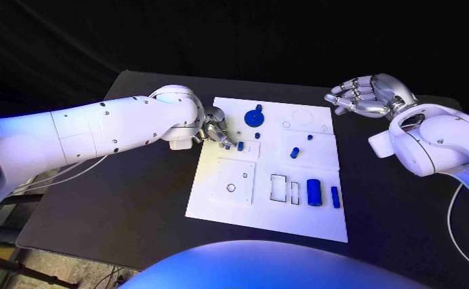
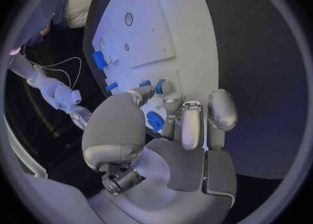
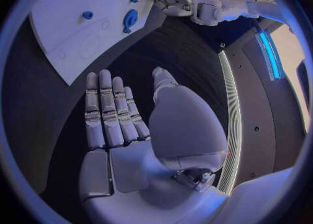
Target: Assemble the parts on the task board
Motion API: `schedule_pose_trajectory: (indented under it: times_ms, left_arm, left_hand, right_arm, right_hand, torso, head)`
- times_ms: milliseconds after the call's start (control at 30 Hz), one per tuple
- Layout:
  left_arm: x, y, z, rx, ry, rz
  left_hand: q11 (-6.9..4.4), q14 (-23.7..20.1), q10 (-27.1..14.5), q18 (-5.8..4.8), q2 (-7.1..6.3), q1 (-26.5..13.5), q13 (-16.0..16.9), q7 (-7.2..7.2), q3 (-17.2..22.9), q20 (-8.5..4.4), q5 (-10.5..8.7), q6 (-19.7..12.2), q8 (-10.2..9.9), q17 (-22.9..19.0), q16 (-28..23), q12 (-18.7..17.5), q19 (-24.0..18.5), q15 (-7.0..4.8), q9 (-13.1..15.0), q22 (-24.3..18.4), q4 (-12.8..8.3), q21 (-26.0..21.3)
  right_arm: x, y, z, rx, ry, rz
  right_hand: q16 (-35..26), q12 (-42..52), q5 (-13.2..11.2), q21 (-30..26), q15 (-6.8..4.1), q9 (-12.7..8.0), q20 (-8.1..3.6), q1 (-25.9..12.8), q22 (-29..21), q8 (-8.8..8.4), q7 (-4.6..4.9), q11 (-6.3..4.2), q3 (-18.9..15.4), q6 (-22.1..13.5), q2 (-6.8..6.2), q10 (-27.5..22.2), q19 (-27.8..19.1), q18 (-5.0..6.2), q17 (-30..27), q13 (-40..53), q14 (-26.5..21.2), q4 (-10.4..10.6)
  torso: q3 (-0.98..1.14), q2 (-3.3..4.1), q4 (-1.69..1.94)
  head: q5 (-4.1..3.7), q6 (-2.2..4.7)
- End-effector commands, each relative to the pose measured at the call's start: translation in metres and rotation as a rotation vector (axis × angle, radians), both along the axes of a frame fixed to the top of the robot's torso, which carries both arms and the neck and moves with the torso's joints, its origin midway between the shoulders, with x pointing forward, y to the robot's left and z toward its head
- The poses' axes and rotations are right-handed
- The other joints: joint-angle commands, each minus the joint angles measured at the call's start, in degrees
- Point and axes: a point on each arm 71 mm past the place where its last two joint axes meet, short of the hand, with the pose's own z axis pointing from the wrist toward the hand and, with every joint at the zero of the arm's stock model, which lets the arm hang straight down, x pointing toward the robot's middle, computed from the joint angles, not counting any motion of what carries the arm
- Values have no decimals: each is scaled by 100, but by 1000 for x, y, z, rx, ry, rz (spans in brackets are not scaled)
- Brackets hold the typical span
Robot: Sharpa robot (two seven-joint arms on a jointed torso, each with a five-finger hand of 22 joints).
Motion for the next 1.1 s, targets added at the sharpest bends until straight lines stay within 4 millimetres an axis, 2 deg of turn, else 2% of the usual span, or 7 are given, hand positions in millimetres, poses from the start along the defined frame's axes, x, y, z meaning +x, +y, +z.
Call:
schedule_pose_trajectory:
  times_ms: [33, 700, 833, 900, 967, 1033, 1100]
  left_arm:
    - [-4, 1, -9, 23, 35, -13]
    - [3, 2, 19, -197, -51, 118]
    - [7, 3, 29, -276, -98, 150]
    - [9, 2, 33, -315, -129, 157]
    - [11, 0, 37, -361, -169, 150]
    - [12, -2, 40, -381, -192, 140]
    - [13, -9, 43, -419, -245, 101]
  left_hand:
    - [12, 285, -12, -80, -12, -53, -6, 20, -90, -10, -25, -9, -40, 150, 28, 6, 8, -35, 3, -8, 4, -18]
    - [27, 281, -148, -35, 134, -166, -218, 36, -319, -2, 18, -77, -92, 139, 22, -113, -143, -24, -5, -227, 19, -129]
    - [61, 274, -288, 7, 139, -127, -399, 74, -387, 15, 33, -173, -139, 119, 13, -233, -295, 3, -14, -439, 16, -246]
    - [135, 220, -663, 64, 122, -25, -930, 154, -466, 56, 51, -350, -221, -17, -51, -568, -520, 66, -32, -750, 17, -430]
    - [202, 180, -850, 85, 117, 87, -1144, 222, -510, 96, 69, -486, -294, -98, -89, -701, -611, 122, -61, -872, 13, -513]
    - [344, -15, -1380, 198, 75, 379, -1623, 386, -524, 182, 98, -800, -452, -478, -281, -1049, -1105, 253, -150, -1529, 6, -911]
    - [555, -777, -1870, 388, 29, 778, -1780, 609, -549, 348, 105, -1176, -652, -2015, -1110, -1285, -1996, 446, -330, -2664, -12, -1693]
  right_arm:
    - [-1, 2, 0, -1, 1, 21]
    - [0, 2, -3, -2, 6, 24]
    - [0, 2, -4, -2, 9, 23]
    - [0, 2, -5, -2, 10, 23]
    - [0, 2, -6, -2, 11, 23]
    - [0, 2, -6, -2, 12, 22]
    - [0, 2, -6, -3, 12, 22]
  right_hand:
    - [-46, 41, 15, -35, 28, -16, 39, -66, -19, 48, 239, 14, -80, -61, 57, -48, -27, 24, -11, -10, -39, 13]
    - [-57, 55, 23, -42, 32, -26, 43, -107, -33, 60, 242, 18, -125, -71, 74, -59, -32, 23, -16, -13, -47, 11]
    - [-57, 55, 23, -42, 32, -26, 43, -107, -33, 60, 242, 18, -125, -71, 74, -59, -32, 23, -16, -13, -47, 11]
    - [-57, 55, 23, -42, 32, -26, 43, -107, -33, 60, 242, 18, -125, -71, 74, -59, -32, 23, -16, -13, -47, 11]
    - [-57, 55, 23, -42, 32, -26, 43, -107, -33, 60, 242, 18, -125, -71, 74, -59, -32, 23, -16, -13, -47, 11]
    - [-57, 55, 23, -42, 32, -26, 43, -107, -33, 60, 242, 18, -125, -71, 74, -59, -32, 23, -16, -13, -47, 11]
    - [-58, 58, 26, -42, 32, -27, 43, -109, -36, 63, 242, 18, -129, -72, 82, -60, -31, 24, -16, -13, -47, 10]
  torso:
    - [-3, -2, 3]
    - [10, -16, -7]
    - [6, -6, -3]
    - [7, -4, -3]
    - [9, -1, -4]
    - [10, 1, -1]
    - [8, 2, 2]
  head:
    - [5, 1]
    - [-28, 1]
    - [-38, 1]
    - [-44, 8]
    - [-49, 20]
    - [-52, 25]
    - [-63, 31]
